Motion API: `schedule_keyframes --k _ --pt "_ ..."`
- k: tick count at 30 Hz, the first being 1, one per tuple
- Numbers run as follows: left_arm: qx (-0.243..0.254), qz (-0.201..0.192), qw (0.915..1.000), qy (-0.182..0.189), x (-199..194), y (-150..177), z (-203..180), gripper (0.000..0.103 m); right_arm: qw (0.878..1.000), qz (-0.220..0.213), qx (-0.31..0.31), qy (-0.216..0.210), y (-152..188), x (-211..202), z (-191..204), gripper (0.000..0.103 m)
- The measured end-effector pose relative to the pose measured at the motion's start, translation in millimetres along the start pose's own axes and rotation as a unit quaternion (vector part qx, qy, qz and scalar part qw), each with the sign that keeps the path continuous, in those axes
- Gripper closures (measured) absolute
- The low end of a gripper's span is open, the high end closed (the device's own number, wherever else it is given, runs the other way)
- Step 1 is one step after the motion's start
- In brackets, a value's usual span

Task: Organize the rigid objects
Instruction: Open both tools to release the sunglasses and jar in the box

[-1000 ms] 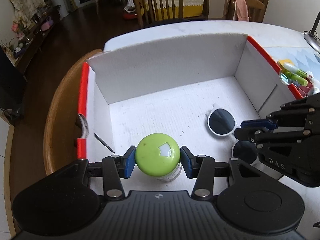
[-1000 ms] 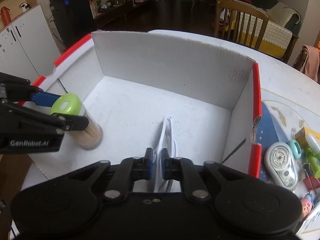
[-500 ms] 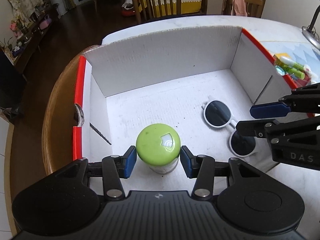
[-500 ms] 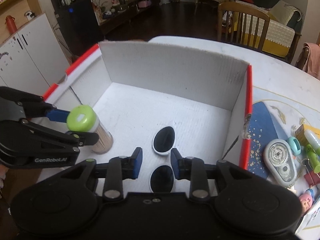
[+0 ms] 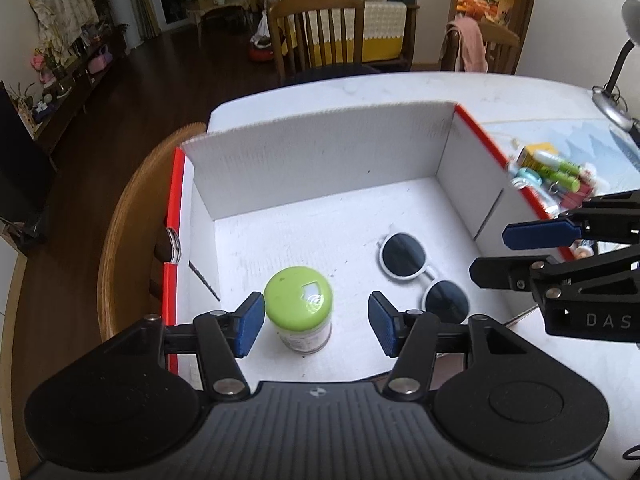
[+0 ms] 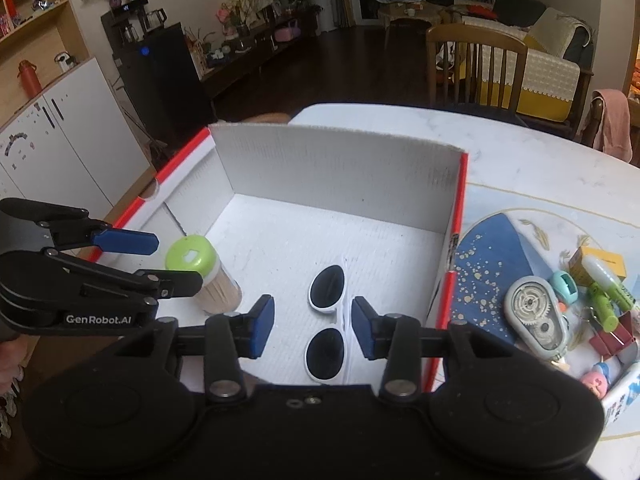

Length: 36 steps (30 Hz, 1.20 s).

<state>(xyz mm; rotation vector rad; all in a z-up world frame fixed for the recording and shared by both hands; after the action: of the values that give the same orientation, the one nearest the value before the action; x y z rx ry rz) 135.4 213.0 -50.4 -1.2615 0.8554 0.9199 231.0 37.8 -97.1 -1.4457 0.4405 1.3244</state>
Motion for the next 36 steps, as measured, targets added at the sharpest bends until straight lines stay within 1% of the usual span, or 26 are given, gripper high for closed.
schedule_keyframes --k 1,3,7,9,11,14,15,19,21,25,27,29,36 --pt "0.0 -0.004 1.0 0.001 -3.8 0.2 -2.1 0.046 1.0 -0.003 0.0 0.0 1.1 -3.3 0.4 0.06" --pt "0.0 -0.012 0.9999 0.001 -9.5 0.6 -5.6 0.037 1.0 -0.009 -0.001 0.0 3.2 -10.9 -0.1 0.058" --pt "0.0 -0.025 0.9997 0.004 -20.7 1.9 -15.1 0.037 1.0 -0.021 0.0 -0.004 7.4 -25.0 -1.1 0.052" --pt "-0.003 -0.03 0.9995 0.007 -26.0 2.6 -18.9 0.036 1.0 -0.028 -0.002 -0.005 10.1 -32.1 -2.1 0.044" --pt "-0.004 -0.035 0.9993 0.009 -31.6 2.9 -23.1 0.035 0.999 -0.033 -0.002 -0.011 13.1 -39.4 -5.1 0.041" --pt "-0.004 -0.047 0.9988 0.011 -41.0 4.3 -30.9 0.026 0.999 -0.043 -0.001 -0.015 17.8 -51.0 -9.1 0.037" --pt "-0.003 -0.05 0.9987 0.011 -44.0 4.5 -34.0 0.024 0.999 -0.046 -0.001 -0.016 19.4 -54.9 -10.4 0.034" --pt "-0.003 -0.059 0.9982 0.011 -51.5 5.7 -45.7 0.024 0.998 -0.06 0.004 -0.018 25.7 -69.7 -16.3 0.026" --pt "-0.006 -0.062 0.998 0.013 -54.5 6.1 -51.5 0.024 0.998 -0.066 0.008 -0.021 29.6 -76.9 -21.0 0.019" --pt "-0.009 -0.068 0.9975 0.017 -59.7 8.4 -64.8 0.024 0.997 -0.074 0.013 -0.021 37.8 -88.0 -29.2 0.012" --pt "-0.009 -0.071 0.9973 0.015 -61.7 9.3 -71.8 0.023 0.997 -0.079 0.015 -0.021 42.7 -93.0 -33.3 0.007" --pt "-0.009 -0.074 0.9971 0.014 -63.4 10.1 -78.8 0.018 0.996 -0.084 0.018 -0.02 48.4 -98.6 -37.4 0.005" --pt "-0.015 -0.079 0.9965 0.022 -66.1 10.1 -101.9 0.018 0.995 -0.095 0.026 -0.022 68.2 -115.6 -55.8 0.002"
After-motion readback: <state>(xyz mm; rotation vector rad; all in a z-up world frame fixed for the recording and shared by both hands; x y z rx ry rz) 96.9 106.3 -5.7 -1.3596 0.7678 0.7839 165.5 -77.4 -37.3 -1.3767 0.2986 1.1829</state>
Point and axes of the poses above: each gripper's, at about its wrist camera, not at the fingertips, and x roughly the way its jaws point, z to its left, y to its underside, the point moved 2 cm from there along x, roughly the way its jaws point, and after that the axes turned 12 degrees about z, right-handed, at the moved point
